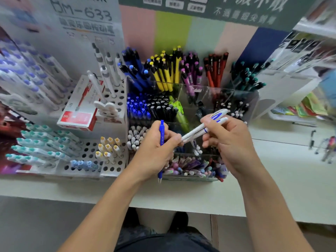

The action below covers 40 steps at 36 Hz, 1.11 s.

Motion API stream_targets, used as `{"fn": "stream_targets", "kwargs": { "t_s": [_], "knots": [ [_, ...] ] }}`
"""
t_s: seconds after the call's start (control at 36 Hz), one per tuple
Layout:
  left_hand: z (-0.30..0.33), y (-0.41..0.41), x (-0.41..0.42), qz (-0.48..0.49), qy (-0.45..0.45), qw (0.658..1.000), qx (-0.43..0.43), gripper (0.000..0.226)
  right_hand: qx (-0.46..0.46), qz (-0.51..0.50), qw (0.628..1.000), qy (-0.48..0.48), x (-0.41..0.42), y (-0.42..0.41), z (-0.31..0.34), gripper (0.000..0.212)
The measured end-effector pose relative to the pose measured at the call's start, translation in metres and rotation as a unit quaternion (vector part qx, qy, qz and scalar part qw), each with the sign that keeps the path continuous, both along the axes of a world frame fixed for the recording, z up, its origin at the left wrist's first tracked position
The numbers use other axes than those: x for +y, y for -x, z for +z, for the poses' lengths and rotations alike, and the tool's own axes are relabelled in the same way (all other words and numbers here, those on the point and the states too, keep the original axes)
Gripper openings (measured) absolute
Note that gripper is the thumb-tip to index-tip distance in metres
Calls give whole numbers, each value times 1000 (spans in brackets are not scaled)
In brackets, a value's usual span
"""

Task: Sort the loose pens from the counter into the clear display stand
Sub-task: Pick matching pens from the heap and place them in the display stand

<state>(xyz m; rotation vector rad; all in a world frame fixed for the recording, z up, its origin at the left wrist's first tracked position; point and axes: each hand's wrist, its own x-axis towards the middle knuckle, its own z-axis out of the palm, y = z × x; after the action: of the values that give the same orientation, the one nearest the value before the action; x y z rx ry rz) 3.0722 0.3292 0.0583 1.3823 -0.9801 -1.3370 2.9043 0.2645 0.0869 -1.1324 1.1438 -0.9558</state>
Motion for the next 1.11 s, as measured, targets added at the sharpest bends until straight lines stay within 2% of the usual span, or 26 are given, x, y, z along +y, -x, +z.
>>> {"fn": "stream_targets", "kwargs": {
  "t_s": [0.06,0.14,0.22,0.36,0.5,0.56,0.69,0.83,0.89,0.94,0.97,1.03,1.11],
  "knots": [
    [0,3,-5,17,-59,997,56,23,15,-77,996,50,1,12,1,13],
    [1,2,-6,5,-96,961,260,33,68,-126,980,136,2,25,1,15],
    [-2,1,-5,-5,-74,946,316,37,184,-108,956,203,4,26,-16,18],
    [-10,2,-6,14,-76,960,270,33,352,-21,909,223,0,20,-60,14],
    [-11,4,-2,6,-43,991,127,28,405,-7,891,206,-2,11,-76,9],
    [-12,5,1,12,-36,994,100,23,433,-2,876,211,1,5,-77,8],
    [-10,3,4,50,-25,991,119,19,442,-18,853,277,10,-1,-81,18],
    [-8,-3,5,94,-8,986,135,20,478,48,846,230,6,5,-76,21],
    [-7,-6,6,108,16,988,106,20,476,35,846,235,8,2,-57,20],
    [-5,-10,7,123,49,989,69,20,427,-2,862,274,15,-7,-29,21],
    [-4,-11,7,130,65,988,59,20,378,0,885,272,18,-14,-14,23],
    [-2,-13,8,136,96,985,53,19,259,60,941,208,23,-32,6,22],
    [2,-16,9,136,137,980,42,19,149,94,974,145,24,-56,12,11]
  ]
}}
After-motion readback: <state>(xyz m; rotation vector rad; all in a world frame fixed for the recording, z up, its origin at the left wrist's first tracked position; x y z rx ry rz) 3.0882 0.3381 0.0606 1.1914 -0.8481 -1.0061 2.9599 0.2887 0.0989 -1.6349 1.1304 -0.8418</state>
